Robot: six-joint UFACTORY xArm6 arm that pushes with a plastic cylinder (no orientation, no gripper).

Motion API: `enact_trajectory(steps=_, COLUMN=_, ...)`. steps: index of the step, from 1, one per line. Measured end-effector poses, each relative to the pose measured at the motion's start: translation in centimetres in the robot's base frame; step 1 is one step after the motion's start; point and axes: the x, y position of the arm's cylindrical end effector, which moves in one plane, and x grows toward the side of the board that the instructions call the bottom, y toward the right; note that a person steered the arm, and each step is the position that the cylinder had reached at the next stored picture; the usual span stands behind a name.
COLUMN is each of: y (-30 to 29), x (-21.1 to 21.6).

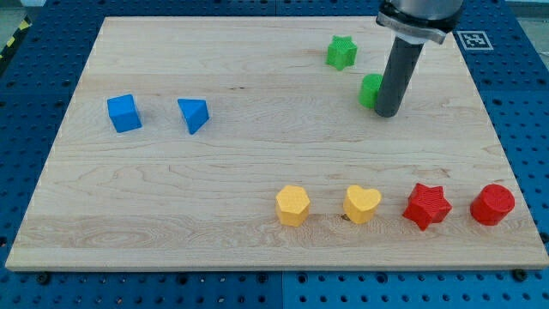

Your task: Move green circle closer to the green star

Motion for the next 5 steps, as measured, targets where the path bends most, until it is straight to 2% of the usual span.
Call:
enact_trajectory(steps=2, y=-0.9, x=-3.2)
enact_trajectory(steps=3, y=-0.1, x=-2.4)
enact_trajectory(steps=4, y=3.2, x=-3.0)
enact_trajectory(steps=5, y=3.8, x=-6.6)
